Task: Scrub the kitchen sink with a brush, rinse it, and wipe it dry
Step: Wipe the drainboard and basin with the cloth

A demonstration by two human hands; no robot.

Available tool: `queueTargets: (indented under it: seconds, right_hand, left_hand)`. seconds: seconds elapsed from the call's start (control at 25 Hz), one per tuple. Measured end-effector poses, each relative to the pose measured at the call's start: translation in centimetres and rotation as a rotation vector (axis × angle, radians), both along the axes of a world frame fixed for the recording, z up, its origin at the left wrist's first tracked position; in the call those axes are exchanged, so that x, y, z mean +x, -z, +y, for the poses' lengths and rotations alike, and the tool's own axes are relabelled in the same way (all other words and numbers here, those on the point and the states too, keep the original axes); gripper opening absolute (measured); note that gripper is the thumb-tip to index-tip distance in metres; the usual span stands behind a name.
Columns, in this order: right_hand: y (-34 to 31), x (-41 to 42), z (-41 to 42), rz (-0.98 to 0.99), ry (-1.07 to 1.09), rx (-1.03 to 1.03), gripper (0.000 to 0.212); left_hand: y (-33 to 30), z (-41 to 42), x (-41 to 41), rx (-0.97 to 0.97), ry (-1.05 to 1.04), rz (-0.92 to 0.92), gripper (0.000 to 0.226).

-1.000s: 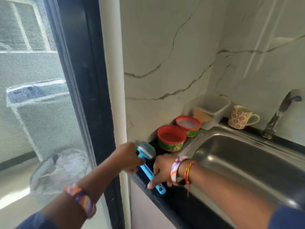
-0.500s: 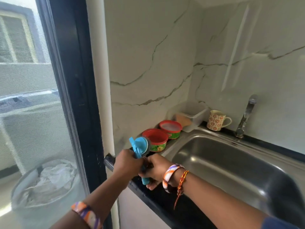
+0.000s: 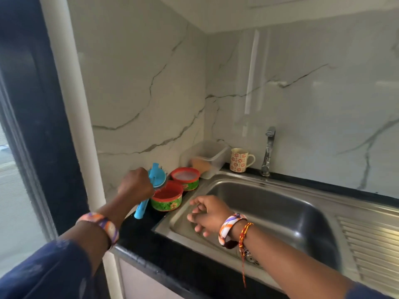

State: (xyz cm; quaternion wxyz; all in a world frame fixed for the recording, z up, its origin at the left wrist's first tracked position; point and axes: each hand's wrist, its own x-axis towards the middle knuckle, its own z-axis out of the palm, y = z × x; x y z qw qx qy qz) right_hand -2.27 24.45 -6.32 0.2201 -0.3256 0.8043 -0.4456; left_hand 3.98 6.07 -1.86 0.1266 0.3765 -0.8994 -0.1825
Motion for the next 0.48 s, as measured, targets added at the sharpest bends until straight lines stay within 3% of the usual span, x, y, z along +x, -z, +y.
queueTargets:
  seconds: [0.16,0.48]
  right_hand:
    - [1.1,-1.6,0.4,-0.05,0.085,0.021,0.029]
    - [2.9,-2.4,-2.2,-0.066,0.032,0.09,0.03]
  left_hand:
    - [0.9,-0.6,-1.8,-0.026,0.012,-0.127,0.027]
    - [1.9,-0.6,-4.2,-0.236,0.036,-0.203,0.036]
